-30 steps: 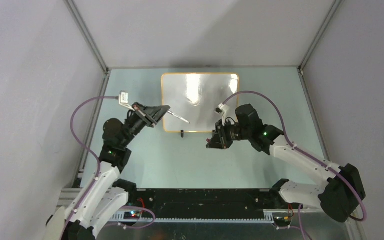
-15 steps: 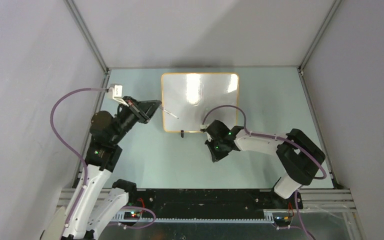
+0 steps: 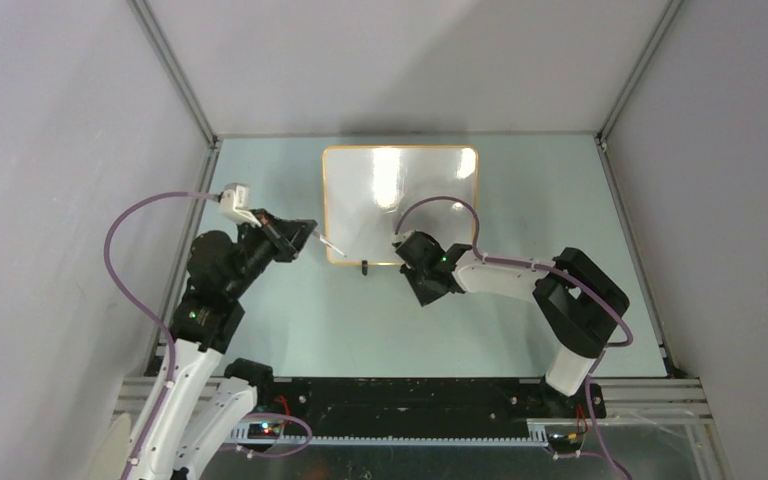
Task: Write a sentence on the whiteboard
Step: Put down the pen cap at the center of the board, then pass from the left arm to the right, then pass from the right arm to the left, then pass from the left arm to the right
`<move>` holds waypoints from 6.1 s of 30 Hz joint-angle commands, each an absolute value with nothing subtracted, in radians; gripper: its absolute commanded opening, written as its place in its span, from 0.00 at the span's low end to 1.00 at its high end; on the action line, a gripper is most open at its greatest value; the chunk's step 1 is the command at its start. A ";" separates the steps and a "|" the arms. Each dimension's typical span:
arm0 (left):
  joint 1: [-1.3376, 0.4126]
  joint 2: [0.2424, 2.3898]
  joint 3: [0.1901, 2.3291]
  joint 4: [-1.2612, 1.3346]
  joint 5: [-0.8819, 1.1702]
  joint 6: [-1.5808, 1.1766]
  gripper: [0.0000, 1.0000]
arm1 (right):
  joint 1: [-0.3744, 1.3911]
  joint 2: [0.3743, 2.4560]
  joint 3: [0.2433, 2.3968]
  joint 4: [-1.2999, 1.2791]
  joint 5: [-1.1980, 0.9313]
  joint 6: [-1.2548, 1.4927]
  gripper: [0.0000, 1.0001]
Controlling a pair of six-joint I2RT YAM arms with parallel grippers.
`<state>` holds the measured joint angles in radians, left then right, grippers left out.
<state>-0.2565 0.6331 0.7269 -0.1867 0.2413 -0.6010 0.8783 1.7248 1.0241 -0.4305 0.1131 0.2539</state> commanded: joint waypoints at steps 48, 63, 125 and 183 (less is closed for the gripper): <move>-0.614 0.943 0.865 0.063 0.512 -0.627 0.00 | 0.784 1.209 1.200 -0.398 -0.534 0.221 0.66; -0.690 1.020 0.900 0.066 0.526 -0.607 0.02 | 0.796 1.246 1.210 -0.384 -0.564 0.238 0.02; -0.720 0.859 0.609 0.353 0.672 -0.507 0.00 | 0.611 1.065 1.123 -0.186 -0.765 0.448 0.73; -0.744 0.748 0.563 0.222 0.375 -0.353 0.99 | 0.678 1.060 1.251 -0.816 -0.325 0.200 0.00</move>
<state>-0.8360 0.8379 0.5964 0.1860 0.5694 -0.3225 0.6914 1.1149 1.2598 -0.8207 -0.5724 0.1638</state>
